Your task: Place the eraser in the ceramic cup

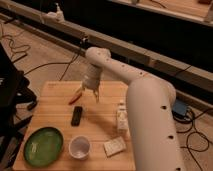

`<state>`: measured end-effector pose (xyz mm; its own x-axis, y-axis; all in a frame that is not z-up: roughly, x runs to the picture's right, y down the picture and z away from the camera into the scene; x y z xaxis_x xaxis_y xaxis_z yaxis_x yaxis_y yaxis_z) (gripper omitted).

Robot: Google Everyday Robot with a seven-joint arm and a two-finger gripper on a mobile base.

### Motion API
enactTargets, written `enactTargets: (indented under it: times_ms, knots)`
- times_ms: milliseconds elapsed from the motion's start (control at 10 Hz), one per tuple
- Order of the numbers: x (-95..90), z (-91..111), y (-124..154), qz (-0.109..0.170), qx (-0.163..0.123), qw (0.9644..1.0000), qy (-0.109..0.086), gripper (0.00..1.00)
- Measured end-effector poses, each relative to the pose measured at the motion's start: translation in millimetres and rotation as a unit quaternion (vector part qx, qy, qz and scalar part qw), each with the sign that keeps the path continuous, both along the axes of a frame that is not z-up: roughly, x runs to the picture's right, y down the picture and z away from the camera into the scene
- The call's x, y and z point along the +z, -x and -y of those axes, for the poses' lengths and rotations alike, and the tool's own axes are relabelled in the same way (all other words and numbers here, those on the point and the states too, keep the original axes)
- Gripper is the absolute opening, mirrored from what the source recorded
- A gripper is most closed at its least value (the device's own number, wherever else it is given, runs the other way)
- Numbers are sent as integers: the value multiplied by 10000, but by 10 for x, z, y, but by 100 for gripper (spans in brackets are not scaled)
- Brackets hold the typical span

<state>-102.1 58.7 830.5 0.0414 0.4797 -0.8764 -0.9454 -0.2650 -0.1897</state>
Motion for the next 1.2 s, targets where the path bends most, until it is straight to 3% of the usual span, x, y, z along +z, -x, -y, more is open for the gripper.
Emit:
enactTargets:
  times_ms: [300,400,600,1200]
  knots:
    - [232,-137,347,216,-181,9994,197,77]
    - [296,-183,452,223,-275,9992,193,77]
    - [422,-226,700,132,-440,9989,3,77]
    - [464,-292,697,54,-488,9988,30,77]
